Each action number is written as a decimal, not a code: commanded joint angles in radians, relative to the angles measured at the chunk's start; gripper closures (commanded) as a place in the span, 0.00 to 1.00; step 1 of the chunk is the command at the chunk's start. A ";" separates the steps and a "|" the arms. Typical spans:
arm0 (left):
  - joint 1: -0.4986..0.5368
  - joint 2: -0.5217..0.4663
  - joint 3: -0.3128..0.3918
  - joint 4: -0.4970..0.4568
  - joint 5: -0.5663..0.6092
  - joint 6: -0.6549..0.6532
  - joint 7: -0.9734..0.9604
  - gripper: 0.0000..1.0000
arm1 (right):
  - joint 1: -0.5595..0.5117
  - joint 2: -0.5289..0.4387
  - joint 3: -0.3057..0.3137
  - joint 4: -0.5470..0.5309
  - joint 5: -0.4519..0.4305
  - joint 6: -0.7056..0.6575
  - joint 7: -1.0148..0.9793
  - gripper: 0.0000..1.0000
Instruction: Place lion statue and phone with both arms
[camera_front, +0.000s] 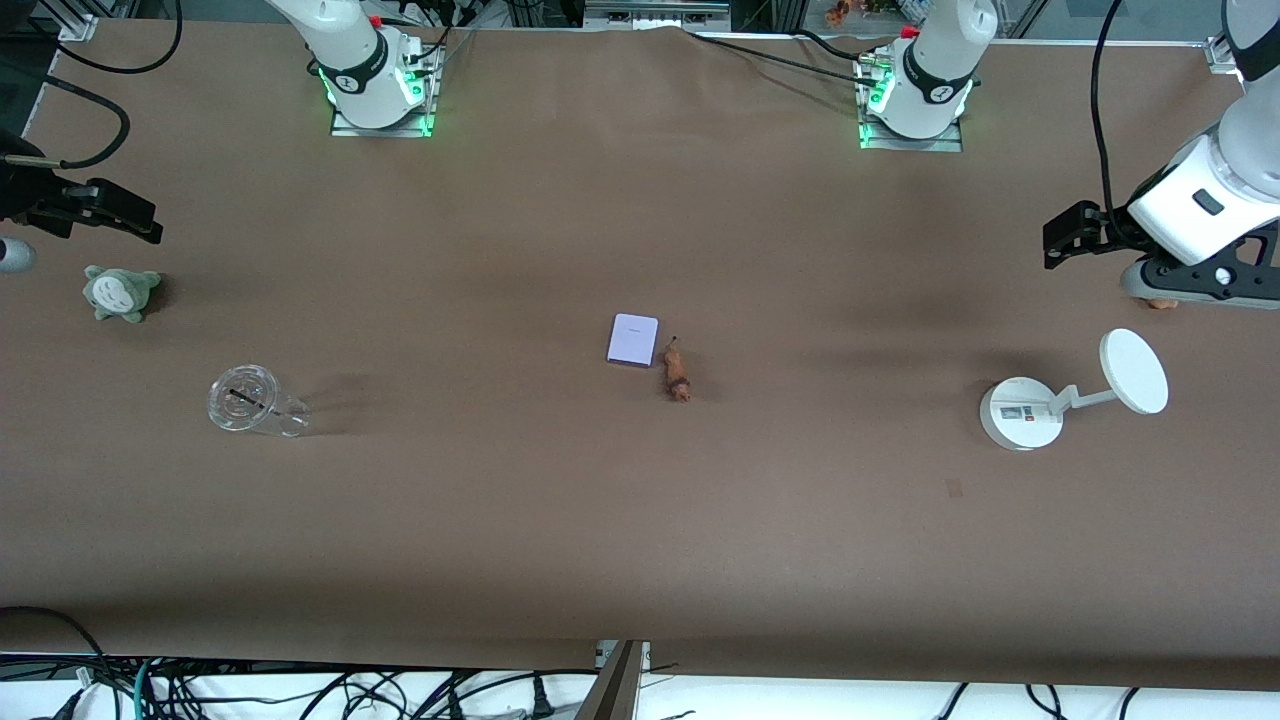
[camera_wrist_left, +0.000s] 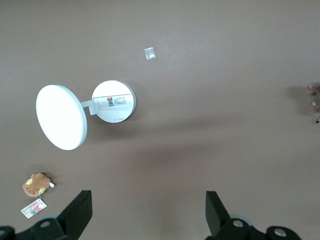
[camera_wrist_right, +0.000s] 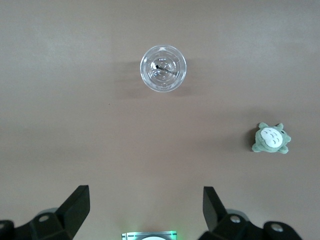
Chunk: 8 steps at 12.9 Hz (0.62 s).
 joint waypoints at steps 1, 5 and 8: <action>-0.015 0.015 0.004 0.033 0.002 -0.012 0.007 0.00 | -0.010 0.013 0.006 0.024 0.013 -0.005 -0.005 0.00; -0.014 0.015 0.006 0.033 0.005 -0.015 0.007 0.00 | -0.010 0.025 0.006 0.026 0.013 0.001 -0.005 0.00; -0.014 0.004 -0.017 0.026 -0.017 -0.015 -0.009 0.00 | -0.007 0.036 0.008 0.026 0.013 0.013 -0.002 0.00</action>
